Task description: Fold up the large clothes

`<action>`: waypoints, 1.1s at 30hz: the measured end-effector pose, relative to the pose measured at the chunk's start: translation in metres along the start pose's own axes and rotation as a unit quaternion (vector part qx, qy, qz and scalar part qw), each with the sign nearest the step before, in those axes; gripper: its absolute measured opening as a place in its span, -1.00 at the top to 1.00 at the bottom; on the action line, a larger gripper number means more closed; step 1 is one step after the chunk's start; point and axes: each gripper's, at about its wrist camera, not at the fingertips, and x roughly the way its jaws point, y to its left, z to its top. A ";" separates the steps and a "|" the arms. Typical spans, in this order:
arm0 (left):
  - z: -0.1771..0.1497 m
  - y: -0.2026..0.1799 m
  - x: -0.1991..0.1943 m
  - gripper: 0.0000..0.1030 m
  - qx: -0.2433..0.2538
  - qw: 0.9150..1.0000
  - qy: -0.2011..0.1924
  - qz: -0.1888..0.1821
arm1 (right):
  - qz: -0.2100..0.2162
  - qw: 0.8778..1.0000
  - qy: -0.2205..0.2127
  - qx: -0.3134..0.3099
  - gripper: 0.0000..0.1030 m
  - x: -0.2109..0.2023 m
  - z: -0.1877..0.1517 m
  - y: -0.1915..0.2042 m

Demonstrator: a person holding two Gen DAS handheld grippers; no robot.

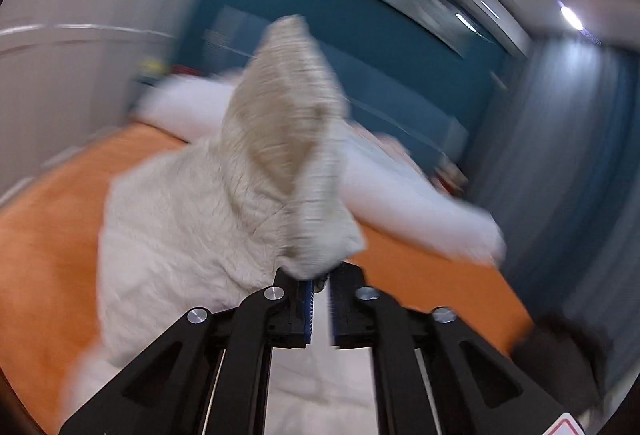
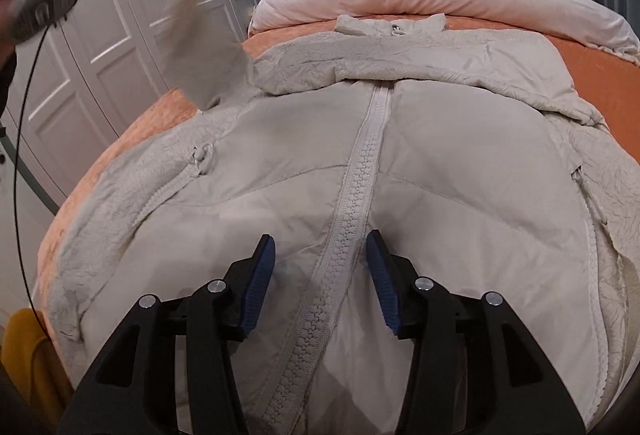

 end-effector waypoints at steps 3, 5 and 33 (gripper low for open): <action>-0.055 -0.065 0.031 -0.32 0.061 0.996 0.063 -0.011 | 0.002 1.000 -0.015 0.018 -0.19 -0.022 -0.004 -0.006; -0.083 -0.072 0.024 -0.32 0.085 0.994 0.065 -0.005 | 0.003 0.999 -0.023 0.033 -0.21 -0.044 -0.014 -0.017; -0.125 0.250 0.038 -0.20 -0.092 0.935 0.153 0.306 | -0.004 0.980 -0.147 0.135 0.89 0.008 0.174 -0.115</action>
